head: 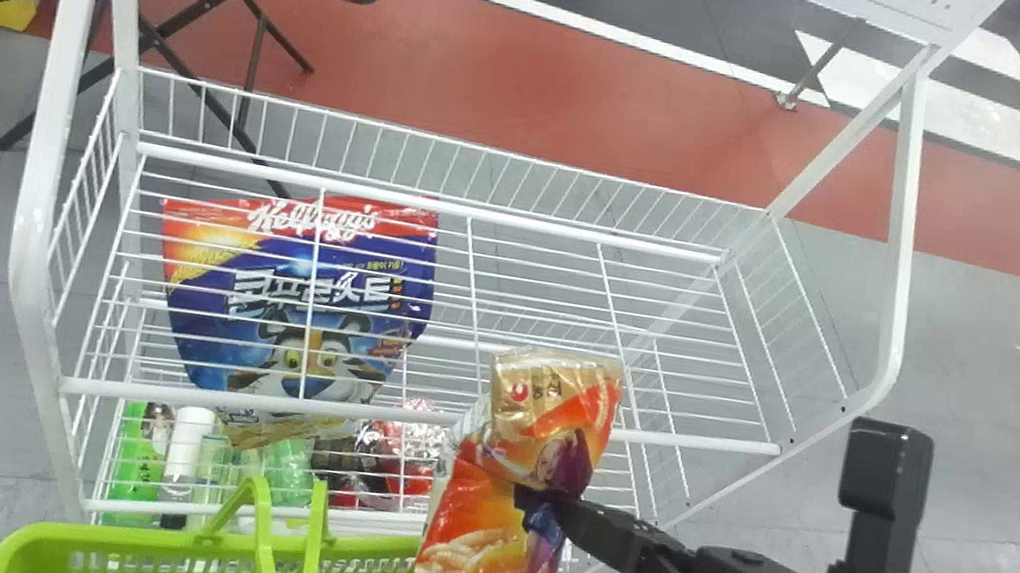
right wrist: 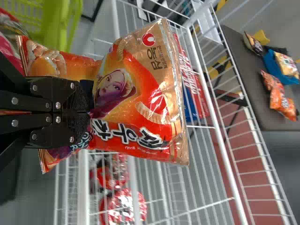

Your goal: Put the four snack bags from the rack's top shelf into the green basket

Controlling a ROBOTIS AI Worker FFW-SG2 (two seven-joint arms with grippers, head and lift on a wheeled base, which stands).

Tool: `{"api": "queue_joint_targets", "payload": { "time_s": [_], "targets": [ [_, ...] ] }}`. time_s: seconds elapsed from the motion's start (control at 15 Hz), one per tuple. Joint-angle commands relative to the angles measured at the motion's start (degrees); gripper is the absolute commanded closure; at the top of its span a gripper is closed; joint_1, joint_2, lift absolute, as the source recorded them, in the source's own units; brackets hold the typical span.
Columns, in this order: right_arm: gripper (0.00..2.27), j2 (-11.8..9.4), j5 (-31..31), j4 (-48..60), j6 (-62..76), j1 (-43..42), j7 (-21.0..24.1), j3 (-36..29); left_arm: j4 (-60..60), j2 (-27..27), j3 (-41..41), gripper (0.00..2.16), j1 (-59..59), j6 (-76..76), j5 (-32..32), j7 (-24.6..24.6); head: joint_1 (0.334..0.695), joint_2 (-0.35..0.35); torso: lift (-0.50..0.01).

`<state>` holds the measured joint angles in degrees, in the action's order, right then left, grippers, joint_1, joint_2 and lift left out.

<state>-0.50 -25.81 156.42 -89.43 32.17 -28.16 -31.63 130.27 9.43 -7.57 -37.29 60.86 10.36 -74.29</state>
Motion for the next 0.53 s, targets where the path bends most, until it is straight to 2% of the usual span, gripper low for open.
{"api": "queue_joint_targets", "payload": {
  "time_s": [0.0, 0.27, 0.47],
  "targets": [
    [2.13, -0.2, -2.4, 1.1, -0.7, 0.4, -1.9, -2.0, 0.2, -0.2, -0.1, 1.76, -0.1, -0.3, -0.1, 0.5, 0.695, -0.35, 0.0],
    [2.13, -1.5, -4.2, 2.3, -0.7, 3.9, -6.0, -1.0, 0.2, -0.6, 0.0, 1.76, -0.3, -2.7, 0.0, 1.4, 0.695, -0.35, 0.0],
    [2.13, -2.8, -3.9, 2.4, -0.7, 5.7, -6.1, 0.4, 0.6, -0.7, 0.9, 1.76, -0.3, -3.1, 0.1, 1.7, 0.695, -0.35, 0.0]
  ]
}}
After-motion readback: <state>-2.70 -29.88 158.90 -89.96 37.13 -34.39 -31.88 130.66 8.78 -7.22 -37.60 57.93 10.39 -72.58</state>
